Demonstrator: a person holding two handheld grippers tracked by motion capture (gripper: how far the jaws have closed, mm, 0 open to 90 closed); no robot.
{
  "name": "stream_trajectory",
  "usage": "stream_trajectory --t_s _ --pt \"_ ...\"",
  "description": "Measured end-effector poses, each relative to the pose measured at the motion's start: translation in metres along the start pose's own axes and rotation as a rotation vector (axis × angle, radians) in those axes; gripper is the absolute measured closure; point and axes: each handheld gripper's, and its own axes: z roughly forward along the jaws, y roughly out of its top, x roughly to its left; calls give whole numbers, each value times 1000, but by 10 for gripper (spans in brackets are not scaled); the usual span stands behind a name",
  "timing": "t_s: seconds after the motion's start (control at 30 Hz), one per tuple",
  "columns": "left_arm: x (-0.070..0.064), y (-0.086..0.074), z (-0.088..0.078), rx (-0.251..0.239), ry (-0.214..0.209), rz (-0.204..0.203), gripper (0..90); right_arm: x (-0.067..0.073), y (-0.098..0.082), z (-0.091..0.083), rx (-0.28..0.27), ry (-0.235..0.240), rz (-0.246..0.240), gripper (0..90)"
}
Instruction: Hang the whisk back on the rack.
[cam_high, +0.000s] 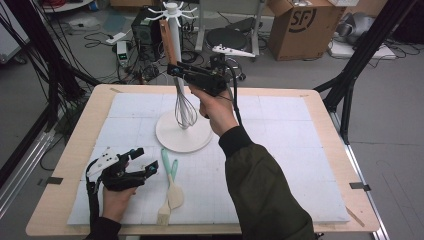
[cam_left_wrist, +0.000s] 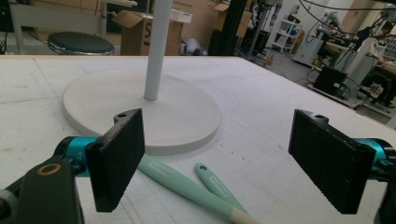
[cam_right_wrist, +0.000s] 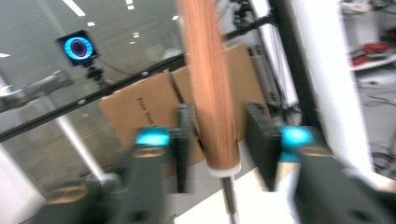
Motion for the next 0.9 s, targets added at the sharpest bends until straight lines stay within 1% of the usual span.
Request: stream_trajectory --t_s 0.03,0.1,0.17,0.23,0.33,0.37,0.43,0.47,0.57,0.6,0.63,0.67,0.7,0.73,0.77,0.83,0.87,0.9 --pt "0 0 0 2 1 1 192 -1 0 -1 -1 -20 10 473" --pt "0 0 -1 2 3 -2 192 -4 0 -3 -11 -29 22 466" --pt "0 0 -1 2 2 -2 192 -4 2 -6 -16 -58 7 444" --pt "1 0 -1 2 4 1 192 -1 3 -8 -20 -69 -7 433" --pt "1 0 -1 4 4 2 192 4 5 -13 -47 -70 -30 430" --pt "1 0 -1 3 5 0 192 6 6 -15 -60 -75 -45 430" --pt "0 -1 0 3 4 -2 192 10 7 -17 -81 -71 -49 440" --pt "0 -1 0 5 4 0 192 13 8 -18 -93 -80 -55 443" --pt "0 0 0 5 5 1 192 19 10 -22 -151 -97 -86 476" --pt "1 0 0 4 4 1 192 19 11 -23 -169 -101 -96 509" --pt "1 0 0 4 2 0 192 20 12 -24 -179 -95 -99 532" --pt "1 0 0 5 2 -1 192 20 13 -26 -191 -100 -99 536" --pt "1 0 0 5 3 -1 192 20 13 -27 -197 -105 -105 562" --pt "1 0 0 5 1 -3 192 20 14 -27 -207 -118 -106 638" --pt "1 0 0 5 2 -3 193 20 14 -29 -217 -145 -106 688" --pt "1 0 -1 6 1 -4 193 17 15 -30 -240 -164 -93 726" --pt "1 0 -1 6 3 -4 193 16 15 -31 -247 -168 -90 733" --pt "1 0 -1 5 5 -2 193 14 16 -32 -250 -171 -86 763"
